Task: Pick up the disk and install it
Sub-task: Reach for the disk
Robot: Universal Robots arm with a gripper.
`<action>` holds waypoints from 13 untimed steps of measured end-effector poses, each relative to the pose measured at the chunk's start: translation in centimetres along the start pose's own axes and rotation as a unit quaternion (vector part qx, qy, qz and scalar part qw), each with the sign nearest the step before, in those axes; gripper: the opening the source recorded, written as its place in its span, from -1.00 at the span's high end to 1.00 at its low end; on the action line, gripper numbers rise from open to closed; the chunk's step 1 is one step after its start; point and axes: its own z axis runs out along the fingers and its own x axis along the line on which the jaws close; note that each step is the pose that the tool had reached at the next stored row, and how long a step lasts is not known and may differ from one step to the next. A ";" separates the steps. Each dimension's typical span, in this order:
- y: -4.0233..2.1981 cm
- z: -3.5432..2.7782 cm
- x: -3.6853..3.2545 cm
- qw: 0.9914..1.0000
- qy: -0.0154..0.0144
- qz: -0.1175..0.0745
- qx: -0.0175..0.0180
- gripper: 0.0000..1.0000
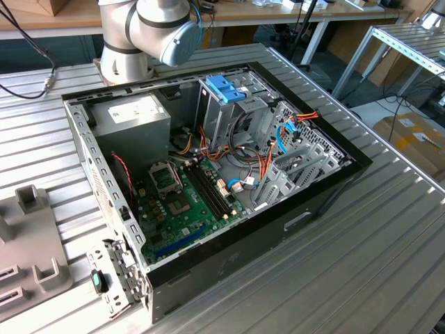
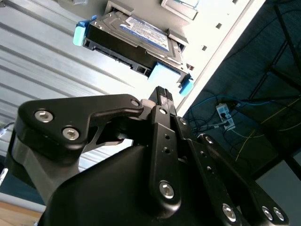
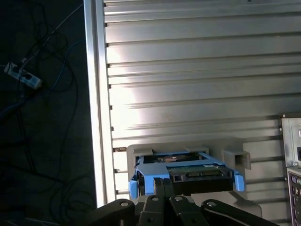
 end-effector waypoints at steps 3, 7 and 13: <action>0.00 0.00 0.01 1.000 0.000 0.000 0.000 0.79; -0.34 0.03 -0.02 1.000 0.000 0.000 0.000 0.79; -0.65 0.03 -0.04 1.000 0.000 0.000 0.001 0.79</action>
